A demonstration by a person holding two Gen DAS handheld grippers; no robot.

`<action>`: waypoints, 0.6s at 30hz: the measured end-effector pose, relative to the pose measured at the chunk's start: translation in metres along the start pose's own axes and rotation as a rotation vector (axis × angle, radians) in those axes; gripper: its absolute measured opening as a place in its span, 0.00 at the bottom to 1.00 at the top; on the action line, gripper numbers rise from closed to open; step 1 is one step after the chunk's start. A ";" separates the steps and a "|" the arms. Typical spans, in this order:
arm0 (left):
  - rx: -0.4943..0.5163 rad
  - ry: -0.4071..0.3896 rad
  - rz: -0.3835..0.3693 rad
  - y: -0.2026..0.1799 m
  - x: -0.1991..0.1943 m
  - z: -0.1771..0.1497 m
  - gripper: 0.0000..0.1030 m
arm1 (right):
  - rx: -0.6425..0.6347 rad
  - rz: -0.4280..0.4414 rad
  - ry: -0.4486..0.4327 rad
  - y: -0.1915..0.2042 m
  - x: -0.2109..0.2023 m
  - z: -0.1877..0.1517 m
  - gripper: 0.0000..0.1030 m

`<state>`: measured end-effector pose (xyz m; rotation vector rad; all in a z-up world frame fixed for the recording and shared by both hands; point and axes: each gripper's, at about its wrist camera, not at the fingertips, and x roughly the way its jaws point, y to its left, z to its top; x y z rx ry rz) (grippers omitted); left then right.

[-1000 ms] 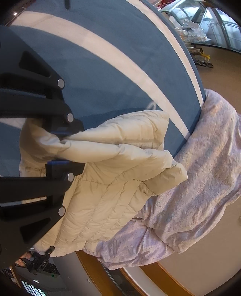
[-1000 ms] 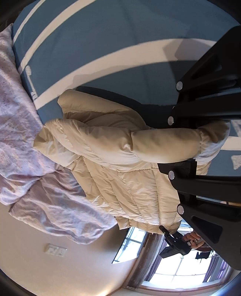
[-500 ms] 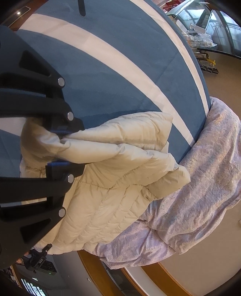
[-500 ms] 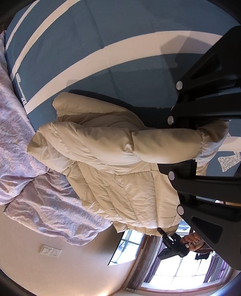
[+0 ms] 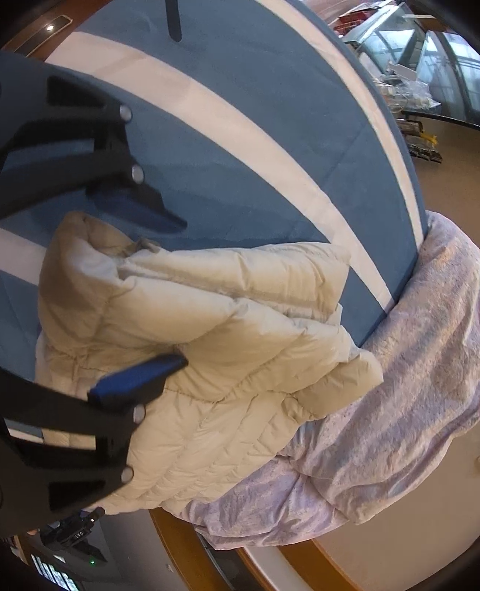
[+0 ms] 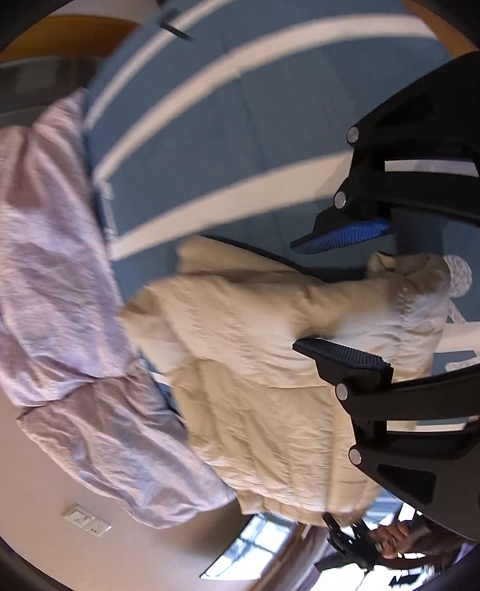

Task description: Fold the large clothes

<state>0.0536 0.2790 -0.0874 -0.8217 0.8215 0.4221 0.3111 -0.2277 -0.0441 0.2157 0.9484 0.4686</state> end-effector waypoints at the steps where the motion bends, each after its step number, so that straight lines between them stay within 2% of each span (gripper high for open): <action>1: -0.010 0.005 -0.007 0.002 0.001 0.001 0.73 | -0.010 -0.016 -0.024 0.004 -0.004 0.003 0.48; 5: -0.035 0.023 -0.026 0.002 0.006 0.003 0.79 | -0.124 -0.019 -0.095 0.043 -0.011 0.007 0.48; 11: -0.077 0.030 -0.056 0.003 0.013 0.005 0.79 | -0.360 0.036 -0.070 0.114 0.015 -0.021 0.48; 18: -0.091 0.027 -0.063 0.004 0.014 0.007 0.79 | -0.422 0.077 -0.037 0.152 0.041 -0.035 0.47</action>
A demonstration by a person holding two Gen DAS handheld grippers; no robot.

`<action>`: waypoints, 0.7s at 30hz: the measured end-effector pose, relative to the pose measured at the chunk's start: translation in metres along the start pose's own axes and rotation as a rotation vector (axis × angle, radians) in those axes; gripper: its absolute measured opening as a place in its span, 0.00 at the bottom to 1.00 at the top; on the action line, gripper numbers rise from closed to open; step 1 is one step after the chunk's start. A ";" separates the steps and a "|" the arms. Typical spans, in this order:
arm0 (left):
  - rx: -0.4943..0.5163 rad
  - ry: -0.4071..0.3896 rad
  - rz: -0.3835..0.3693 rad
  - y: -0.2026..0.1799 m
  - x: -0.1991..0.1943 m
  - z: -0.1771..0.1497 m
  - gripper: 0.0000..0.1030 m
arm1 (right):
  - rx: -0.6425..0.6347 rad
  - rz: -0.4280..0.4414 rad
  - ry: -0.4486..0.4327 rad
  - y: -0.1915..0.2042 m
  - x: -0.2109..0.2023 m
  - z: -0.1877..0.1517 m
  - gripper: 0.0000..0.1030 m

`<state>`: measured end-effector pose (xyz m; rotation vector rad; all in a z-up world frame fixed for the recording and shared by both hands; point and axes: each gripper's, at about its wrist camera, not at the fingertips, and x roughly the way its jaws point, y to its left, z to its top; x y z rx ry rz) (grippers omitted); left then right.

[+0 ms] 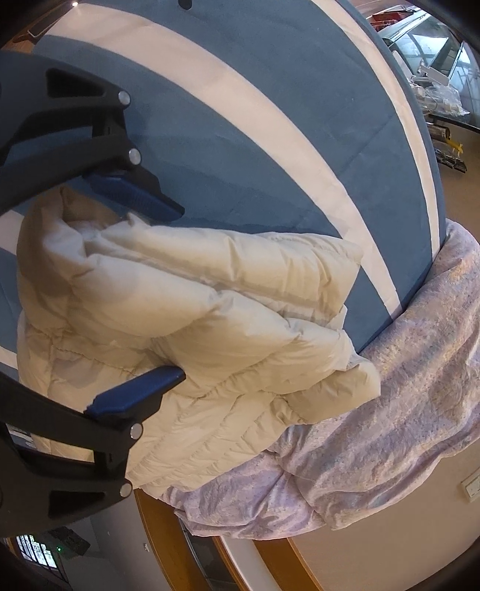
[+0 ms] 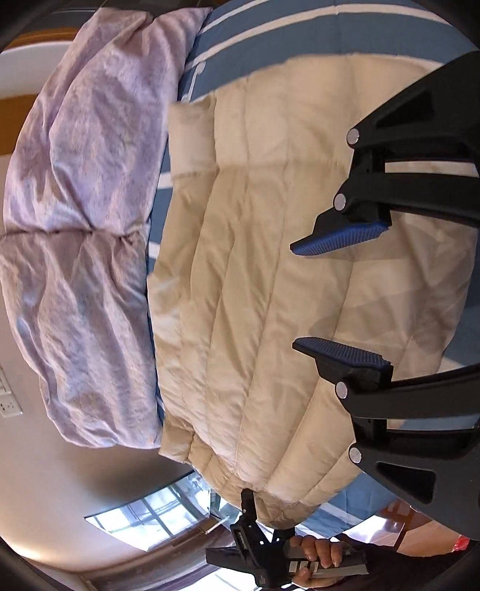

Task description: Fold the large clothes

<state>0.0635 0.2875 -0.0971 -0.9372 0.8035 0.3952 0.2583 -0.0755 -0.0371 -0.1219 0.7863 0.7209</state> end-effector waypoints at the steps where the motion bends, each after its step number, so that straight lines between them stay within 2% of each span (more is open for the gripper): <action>1: -0.003 0.001 -0.001 0.000 0.000 0.000 0.79 | -0.002 0.008 -0.001 0.004 0.001 -0.001 0.47; 6: -0.009 -0.002 -0.006 -0.001 0.001 0.002 0.79 | -0.029 0.009 0.003 0.020 0.011 -0.002 0.47; 14: -0.024 -0.007 -0.020 -0.003 0.005 0.004 0.77 | -0.067 -0.082 0.059 0.029 0.049 -0.013 0.47; 19: -0.023 -0.002 -0.027 -0.005 0.009 0.006 0.67 | -0.074 -0.115 0.071 0.031 0.062 -0.019 0.47; 21: -0.024 0.000 -0.032 -0.006 0.010 0.006 0.59 | -0.075 -0.120 0.071 0.032 0.064 -0.020 0.47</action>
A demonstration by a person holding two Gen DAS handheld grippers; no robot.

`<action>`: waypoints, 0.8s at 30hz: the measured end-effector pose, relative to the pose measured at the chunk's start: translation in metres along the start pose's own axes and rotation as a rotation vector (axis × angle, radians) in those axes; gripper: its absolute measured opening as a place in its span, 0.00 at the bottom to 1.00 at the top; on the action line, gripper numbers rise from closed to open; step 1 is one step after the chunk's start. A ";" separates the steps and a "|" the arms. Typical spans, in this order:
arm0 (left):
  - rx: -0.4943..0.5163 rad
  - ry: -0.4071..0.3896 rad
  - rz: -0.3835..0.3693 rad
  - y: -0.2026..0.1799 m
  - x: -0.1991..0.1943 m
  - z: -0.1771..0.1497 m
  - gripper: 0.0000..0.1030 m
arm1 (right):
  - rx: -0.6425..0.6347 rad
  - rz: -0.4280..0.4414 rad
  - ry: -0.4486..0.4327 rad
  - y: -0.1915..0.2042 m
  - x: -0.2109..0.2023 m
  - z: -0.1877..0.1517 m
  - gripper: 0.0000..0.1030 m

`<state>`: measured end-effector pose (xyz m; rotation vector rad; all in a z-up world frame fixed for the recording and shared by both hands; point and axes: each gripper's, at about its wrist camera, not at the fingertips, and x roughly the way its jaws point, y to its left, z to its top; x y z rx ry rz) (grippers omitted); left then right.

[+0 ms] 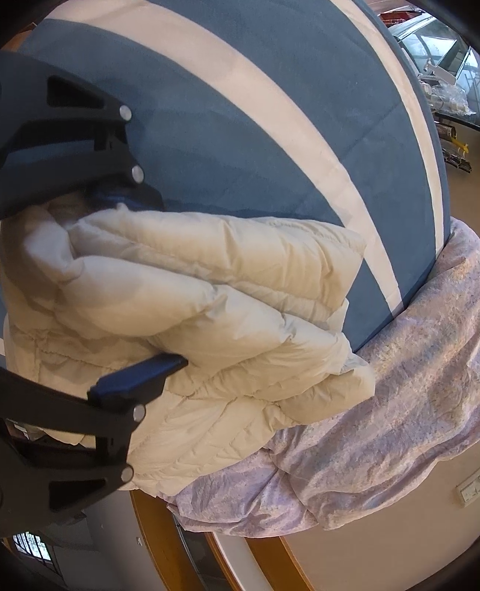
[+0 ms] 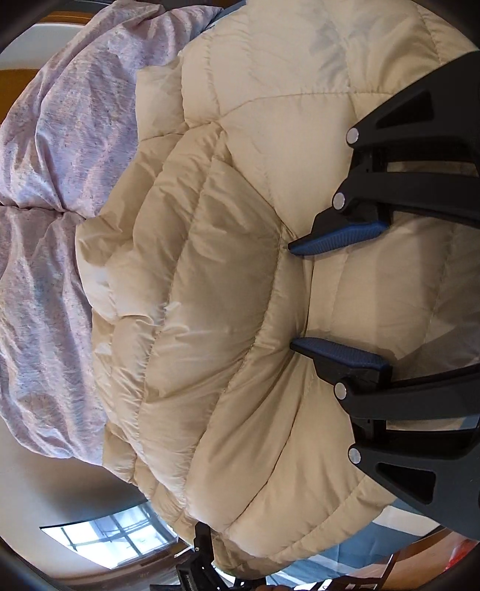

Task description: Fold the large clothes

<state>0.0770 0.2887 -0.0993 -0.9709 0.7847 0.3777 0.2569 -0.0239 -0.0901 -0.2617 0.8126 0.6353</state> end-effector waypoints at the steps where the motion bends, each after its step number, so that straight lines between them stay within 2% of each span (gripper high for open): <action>1: 0.000 0.000 -0.005 -0.001 0.000 0.000 0.57 | 0.001 0.001 0.000 0.000 0.000 -0.001 0.47; 3: 0.000 -0.006 -0.015 0.000 -0.002 0.000 0.49 | 0.005 0.008 0.000 -0.002 0.000 -0.001 0.47; 5: -0.009 0.000 -0.020 0.002 -0.002 0.000 0.48 | 0.010 0.016 0.000 -0.003 0.000 -0.001 0.47; 10: -0.032 0.004 -0.010 0.009 -0.003 0.002 0.63 | 0.015 0.026 0.002 -0.004 -0.001 -0.001 0.47; 12: -0.035 -0.003 0.005 0.007 -0.003 0.006 0.74 | 0.017 0.027 0.002 -0.005 -0.001 -0.001 0.47; 14: -0.023 0.008 0.007 0.004 0.000 0.010 0.74 | 0.019 0.030 0.001 -0.004 -0.001 -0.001 0.47; 16: -0.016 0.012 0.003 0.003 0.003 0.012 0.72 | 0.019 0.032 0.002 -0.004 -0.001 -0.001 0.47; 19: -0.011 0.024 -0.014 0.000 0.008 0.011 0.62 | 0.021 0.032 0.003 -0.004 0.000 -0.001 0.47; 22: 0.002 0.021 -0.021 -0.004 0.008 0.009 0.49 | 0.025 0.035 0.005 -0.004 0.000 -0.001 0.47; 24: 0.014 0.010 -0.032 -0.007 0.004 0.009 0.33 | 0.026 0.035 0.005 -0.003 0.000 -0.001 0.47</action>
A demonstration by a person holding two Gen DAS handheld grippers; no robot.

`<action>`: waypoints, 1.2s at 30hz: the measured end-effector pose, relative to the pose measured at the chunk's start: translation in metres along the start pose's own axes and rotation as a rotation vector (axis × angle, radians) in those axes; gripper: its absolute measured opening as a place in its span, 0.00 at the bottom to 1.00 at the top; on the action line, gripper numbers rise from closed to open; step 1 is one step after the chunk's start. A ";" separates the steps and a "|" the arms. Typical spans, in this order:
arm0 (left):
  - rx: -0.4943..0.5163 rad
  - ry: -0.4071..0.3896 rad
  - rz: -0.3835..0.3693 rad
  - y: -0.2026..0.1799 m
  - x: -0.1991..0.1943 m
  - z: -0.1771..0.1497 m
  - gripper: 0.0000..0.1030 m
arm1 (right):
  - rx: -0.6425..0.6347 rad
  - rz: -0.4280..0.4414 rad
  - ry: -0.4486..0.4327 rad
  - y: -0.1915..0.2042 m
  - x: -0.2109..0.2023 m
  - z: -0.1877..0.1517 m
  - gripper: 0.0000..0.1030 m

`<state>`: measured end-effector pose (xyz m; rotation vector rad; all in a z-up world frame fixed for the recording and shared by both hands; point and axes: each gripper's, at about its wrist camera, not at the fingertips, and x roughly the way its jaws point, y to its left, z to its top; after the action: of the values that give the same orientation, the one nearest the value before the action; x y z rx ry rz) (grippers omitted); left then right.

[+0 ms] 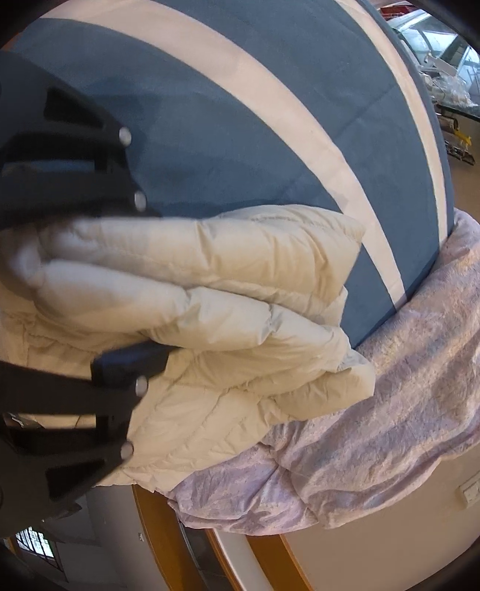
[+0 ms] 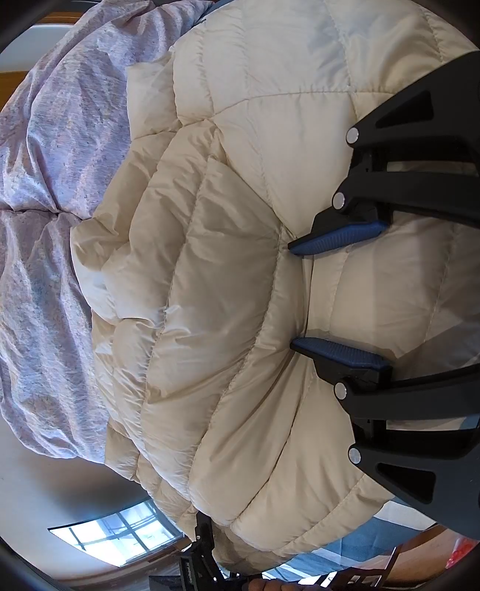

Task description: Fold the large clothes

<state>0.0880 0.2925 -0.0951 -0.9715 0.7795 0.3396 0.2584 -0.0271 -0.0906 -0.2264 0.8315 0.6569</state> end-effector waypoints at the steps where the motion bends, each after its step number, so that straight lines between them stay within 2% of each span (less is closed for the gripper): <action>1: 0.004 -0.005 -0.008 -0.001 -0.002 0.000 0.29 | 0.001 0.000 0.000 0.000 0.000 0.000 0.47; 3: 0.016 -0.024 -0.030 -0.007 -0.010 0.000 0.20 | 0.004 0.000 0.001 0.000 0.001 0.000 0.47; 5: 0.042 -0.049 -0.040 -0.016 -0.019 0.001 0.18 | 0.007 0.000 0.002 0.000 0.001 0.000 0.47; 11: 0.100 -0.097 -0.093 -0.049 -0.045 0.003 0.16 | 0.018 0.008 0.004 -0.002 0.001 0.000 0.47; 18: 0.198 -0.116 -0.172 -0.109 -0.067 -0.008 0.16 | 0.035 0.013 0.004 -0.002 0.002 -0.001 0.47; 28: 0.312 -0.026 -0.330 -0.194 -0.045 -0.052 0.16 | 0.072 0.024 -0.001 -0.007 0.003 -0.004 0.47; 36: 0.309 0.076 -0.429 -0.234 -0.008 -0.078 0.16 | 0.096 0.028 -0.015 -0.011 0.001 -0.007 0.47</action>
<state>0.1845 0.1010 0.0274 -0.8345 0.6477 -0.1877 0.2609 -0.0381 -0.0965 -0.1237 0.8509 0.6423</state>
